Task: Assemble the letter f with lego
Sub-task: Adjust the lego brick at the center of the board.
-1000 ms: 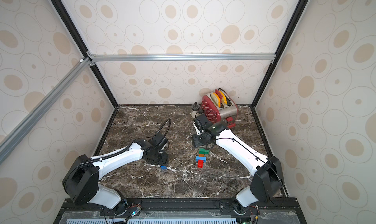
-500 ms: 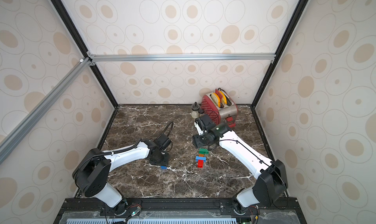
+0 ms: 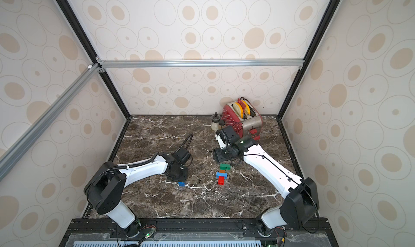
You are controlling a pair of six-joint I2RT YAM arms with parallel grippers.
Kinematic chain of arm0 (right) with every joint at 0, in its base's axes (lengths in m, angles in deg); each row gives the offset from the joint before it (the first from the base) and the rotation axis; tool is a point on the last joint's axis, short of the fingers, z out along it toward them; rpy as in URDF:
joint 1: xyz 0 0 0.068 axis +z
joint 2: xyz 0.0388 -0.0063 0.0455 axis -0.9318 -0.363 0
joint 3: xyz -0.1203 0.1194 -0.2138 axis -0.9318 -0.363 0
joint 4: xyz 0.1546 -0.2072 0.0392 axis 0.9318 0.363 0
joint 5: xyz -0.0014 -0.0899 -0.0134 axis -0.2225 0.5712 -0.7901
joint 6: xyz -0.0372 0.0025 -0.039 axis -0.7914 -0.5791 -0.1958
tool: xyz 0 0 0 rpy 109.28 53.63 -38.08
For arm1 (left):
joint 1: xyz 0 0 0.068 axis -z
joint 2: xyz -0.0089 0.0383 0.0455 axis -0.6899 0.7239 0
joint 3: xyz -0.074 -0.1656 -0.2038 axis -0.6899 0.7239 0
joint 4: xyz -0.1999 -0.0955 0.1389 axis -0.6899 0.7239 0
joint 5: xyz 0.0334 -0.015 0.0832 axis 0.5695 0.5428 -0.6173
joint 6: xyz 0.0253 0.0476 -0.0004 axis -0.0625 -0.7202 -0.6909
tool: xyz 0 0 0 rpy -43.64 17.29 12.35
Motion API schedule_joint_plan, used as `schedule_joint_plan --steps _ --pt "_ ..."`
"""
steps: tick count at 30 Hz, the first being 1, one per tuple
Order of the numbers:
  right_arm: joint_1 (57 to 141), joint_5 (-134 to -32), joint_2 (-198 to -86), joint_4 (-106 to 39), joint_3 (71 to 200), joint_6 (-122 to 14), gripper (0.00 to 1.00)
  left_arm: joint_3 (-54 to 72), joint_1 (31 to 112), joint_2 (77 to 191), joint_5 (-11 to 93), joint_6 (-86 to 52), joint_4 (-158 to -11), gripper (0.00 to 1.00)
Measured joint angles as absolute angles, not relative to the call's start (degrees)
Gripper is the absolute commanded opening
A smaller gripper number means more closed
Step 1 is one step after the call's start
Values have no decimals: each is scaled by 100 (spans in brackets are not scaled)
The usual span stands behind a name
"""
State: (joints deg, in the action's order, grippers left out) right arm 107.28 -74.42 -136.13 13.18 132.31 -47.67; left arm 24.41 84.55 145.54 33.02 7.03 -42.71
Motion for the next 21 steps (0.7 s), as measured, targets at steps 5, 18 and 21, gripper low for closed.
schedule_joint_plan --steps 5,18,21 --pt "10709 -7447 -13582 1285 13188 -4769 56 2159 8457 14797 3182 827 -4228 28" --pt "10586 -7449 -13722 1290 13188 -4765 56 727 8488 15791 2961 1575 -4053 30" --pt "10571 -7462 -13779 1290 13188 -4765 56 675 8492 15876 2967 1721 -3987 32"
